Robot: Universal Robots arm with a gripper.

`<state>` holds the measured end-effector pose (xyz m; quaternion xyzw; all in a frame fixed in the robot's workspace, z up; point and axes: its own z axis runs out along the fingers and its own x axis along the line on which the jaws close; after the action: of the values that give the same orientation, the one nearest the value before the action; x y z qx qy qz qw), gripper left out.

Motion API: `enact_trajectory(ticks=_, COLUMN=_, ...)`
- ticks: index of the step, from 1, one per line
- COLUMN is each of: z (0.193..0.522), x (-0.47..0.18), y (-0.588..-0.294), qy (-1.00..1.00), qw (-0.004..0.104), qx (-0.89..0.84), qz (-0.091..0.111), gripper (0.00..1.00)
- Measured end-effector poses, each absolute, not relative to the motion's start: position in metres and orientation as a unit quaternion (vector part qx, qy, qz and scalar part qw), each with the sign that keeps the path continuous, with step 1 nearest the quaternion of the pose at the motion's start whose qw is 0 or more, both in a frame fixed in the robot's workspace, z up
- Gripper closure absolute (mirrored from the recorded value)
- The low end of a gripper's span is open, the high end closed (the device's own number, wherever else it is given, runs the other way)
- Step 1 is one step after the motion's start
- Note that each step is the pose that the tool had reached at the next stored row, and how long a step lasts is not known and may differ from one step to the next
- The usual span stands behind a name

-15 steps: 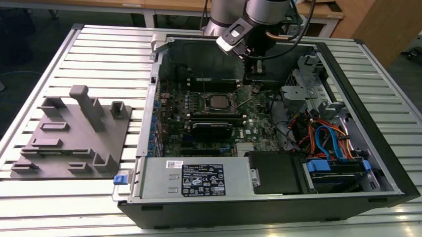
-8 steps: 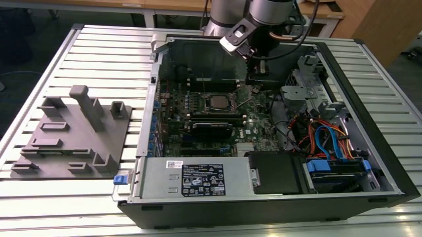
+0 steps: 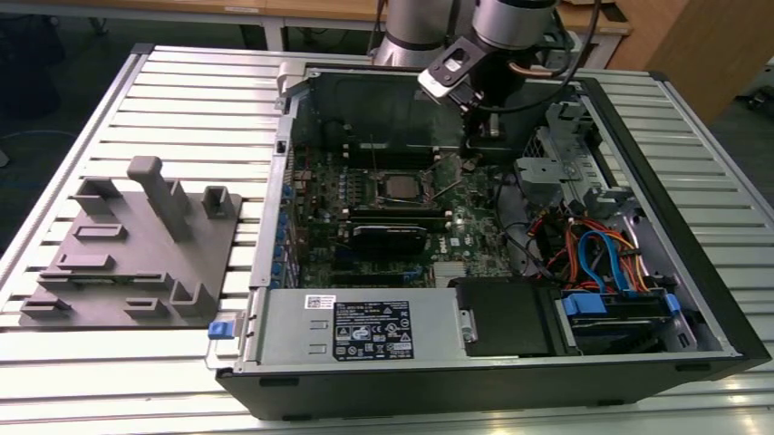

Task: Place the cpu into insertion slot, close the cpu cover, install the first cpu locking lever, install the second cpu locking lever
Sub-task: 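Close the cpu cover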

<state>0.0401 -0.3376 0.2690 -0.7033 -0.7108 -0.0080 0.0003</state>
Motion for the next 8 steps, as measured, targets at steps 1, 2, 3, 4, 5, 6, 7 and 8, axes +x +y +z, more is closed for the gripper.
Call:
enact_trajectory(ticks=1, z=0.2682, x=0.0409, y=-0.3374, qy=-0.711, qw=0.001, qx=-0.703, qz=-0.008, gripper=0.90)
enact_trajectory(ticks=2, z=0.2671, x=0.0418, y=-0.3373, qy=-0.711, qw=0.001, qx=-0.703, qz=-0.007, gripper=0.90)
enact_trajectory(ticks=3, z=0.2662, x=0.0428, y=-0.3372, qy=-0.711, qw=0.001, qx=-0.703, qz=-0.007, gripper=0.90)
enact_trajectory(ticks=4, z=0.2651, x=0.0438, y=-0.3371, qy=-0.711, qw=0.002, qx=-0.703, qz=-0.006, gripper=0.90)
enact_trajectory(ticks=5, z=0.2639, x=0.0448, y=-0.3370, qy=-0.711, qw=0.002, qx=-0.703, qz=-0.006, gripper=0.90)
enact_trajectory(ticks=6, z=0.2629, x=0.0459, y=-0.3370, qy=-0.711, qw=0.003, qx=-0.703, qz=-0.005, gripper=0.90)
enact_trajectory(ticks=7, z=0.2617, x=0.0472, y=-0.3370, qy=-0.711, qw=0.004, qx=-0.703, qz=-0.005, gripper=0.90)
enact_trajectory(ticks=8, z=0.2605, x=0.0486, y=-0.3370, qy=-0.711, qw=0.005, qx=-0.703, qz=-0.004, gripper=0.90)
